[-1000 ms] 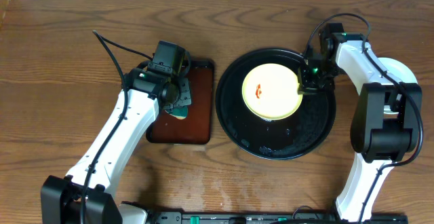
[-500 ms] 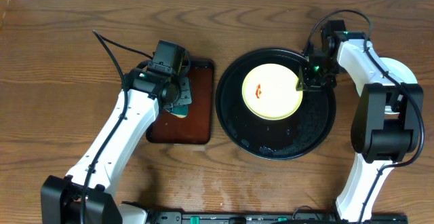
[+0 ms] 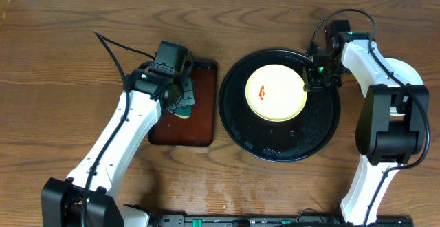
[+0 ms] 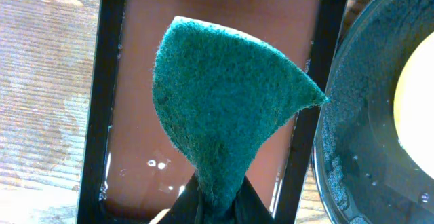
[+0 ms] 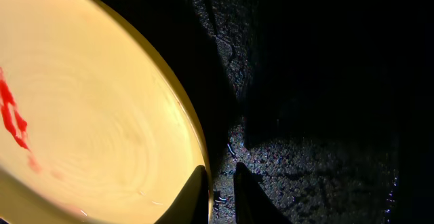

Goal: Clean dirty plates on tray and stack at the side

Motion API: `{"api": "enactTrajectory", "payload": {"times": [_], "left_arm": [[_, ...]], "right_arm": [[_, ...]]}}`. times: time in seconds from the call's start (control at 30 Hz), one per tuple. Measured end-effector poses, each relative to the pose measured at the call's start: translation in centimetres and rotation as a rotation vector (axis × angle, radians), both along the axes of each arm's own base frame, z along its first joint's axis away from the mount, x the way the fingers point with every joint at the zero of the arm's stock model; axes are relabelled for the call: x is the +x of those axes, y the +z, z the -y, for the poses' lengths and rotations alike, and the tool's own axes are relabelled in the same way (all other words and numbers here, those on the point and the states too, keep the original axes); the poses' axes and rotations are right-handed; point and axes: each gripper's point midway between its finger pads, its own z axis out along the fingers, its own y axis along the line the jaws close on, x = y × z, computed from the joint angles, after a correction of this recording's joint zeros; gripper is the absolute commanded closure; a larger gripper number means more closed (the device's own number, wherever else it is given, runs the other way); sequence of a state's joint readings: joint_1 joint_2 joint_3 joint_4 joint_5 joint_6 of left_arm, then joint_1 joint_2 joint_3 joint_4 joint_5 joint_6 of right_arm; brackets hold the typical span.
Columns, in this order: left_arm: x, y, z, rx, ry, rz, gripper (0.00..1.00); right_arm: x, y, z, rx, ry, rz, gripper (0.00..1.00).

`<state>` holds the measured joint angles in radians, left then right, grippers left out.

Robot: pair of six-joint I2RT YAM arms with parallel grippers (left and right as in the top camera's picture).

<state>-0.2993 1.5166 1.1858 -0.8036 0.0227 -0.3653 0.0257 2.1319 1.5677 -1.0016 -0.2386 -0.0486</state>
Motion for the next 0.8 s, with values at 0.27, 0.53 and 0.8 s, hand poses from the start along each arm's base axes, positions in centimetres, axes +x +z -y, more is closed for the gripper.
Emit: {"api": "enactTrajectory", "payload": {"times": [0.27,0.53,0.8], "left_arm": [[0.3,0.1,0.2,-0.008,-0.001,0.013,0.93],[0.9,2.0,1.5,-0.065,-0.029,0.029,0.93],[3.5,4.8,6.0,-0.112,-0.119,0.157,0.93]], "right_arm": [[-0.1,0.0,-0.1,0.001,0.010,-0.001,0.99],[-1.1,0.1,-0.1,-0.001,0.010,-0.043,0.99],[-1.8,0.0,-1.0,-0.005,0.034,-0.061,0.99]]}}
